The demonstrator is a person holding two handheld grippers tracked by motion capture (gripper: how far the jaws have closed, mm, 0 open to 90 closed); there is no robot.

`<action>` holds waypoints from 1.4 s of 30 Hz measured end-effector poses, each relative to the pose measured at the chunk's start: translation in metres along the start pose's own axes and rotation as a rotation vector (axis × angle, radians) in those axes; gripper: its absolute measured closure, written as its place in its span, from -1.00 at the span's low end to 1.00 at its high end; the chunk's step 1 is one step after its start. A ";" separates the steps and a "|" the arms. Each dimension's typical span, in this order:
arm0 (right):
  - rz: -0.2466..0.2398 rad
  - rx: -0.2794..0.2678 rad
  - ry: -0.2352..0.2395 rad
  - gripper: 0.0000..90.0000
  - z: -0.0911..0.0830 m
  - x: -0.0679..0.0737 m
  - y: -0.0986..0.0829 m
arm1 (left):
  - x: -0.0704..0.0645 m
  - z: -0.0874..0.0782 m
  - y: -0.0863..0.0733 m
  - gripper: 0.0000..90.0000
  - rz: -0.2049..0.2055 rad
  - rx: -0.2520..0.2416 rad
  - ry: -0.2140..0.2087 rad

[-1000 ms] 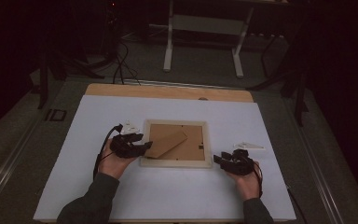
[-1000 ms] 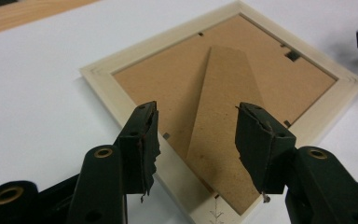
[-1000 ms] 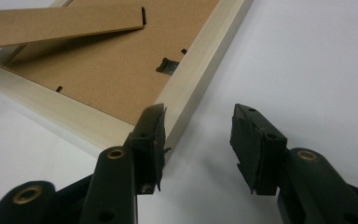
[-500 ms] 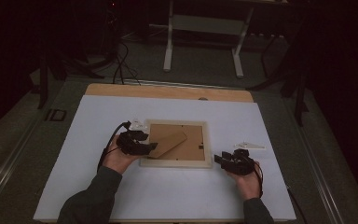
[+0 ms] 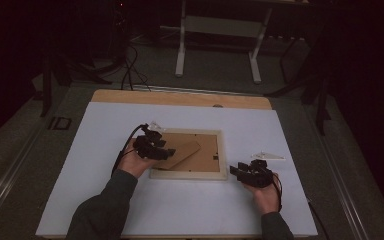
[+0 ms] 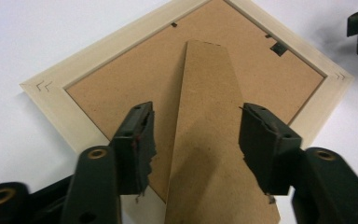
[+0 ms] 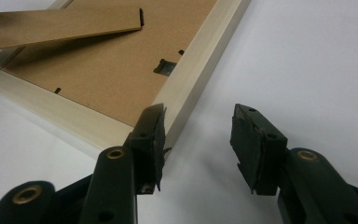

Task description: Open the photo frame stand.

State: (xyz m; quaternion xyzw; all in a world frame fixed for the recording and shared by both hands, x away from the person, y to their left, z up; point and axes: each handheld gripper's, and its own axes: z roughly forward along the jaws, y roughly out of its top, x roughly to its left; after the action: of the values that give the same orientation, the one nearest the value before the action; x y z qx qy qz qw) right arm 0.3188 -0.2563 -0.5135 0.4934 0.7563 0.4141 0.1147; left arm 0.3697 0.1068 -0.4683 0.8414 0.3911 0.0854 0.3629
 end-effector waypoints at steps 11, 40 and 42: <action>-0.005 0.004 0.001 0.20 0.002 0.001 0.000 | 0.003 0.019 0.013 -0.31 -0.007 0.103 -0.039; -0.010 0.017 0.011 0.18 0.005 0.001 -0.001 | 0.009 0.063 0.027 -0.36 0.000 0.269 -0.167; -0.005 0.013 0.009 0.18 0.005 0.000 -0.001 | 0.008 0.065 0.027 -0.35 0.010 0.275 -0.163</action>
State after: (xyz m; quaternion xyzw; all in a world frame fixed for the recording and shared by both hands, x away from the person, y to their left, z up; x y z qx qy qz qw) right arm 0.3212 -0.2544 -0.5168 0.4902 0.7607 0.4112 0.1092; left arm 0.4187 0.0653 -0.4986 0.8892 0.3643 -0.0357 0.2745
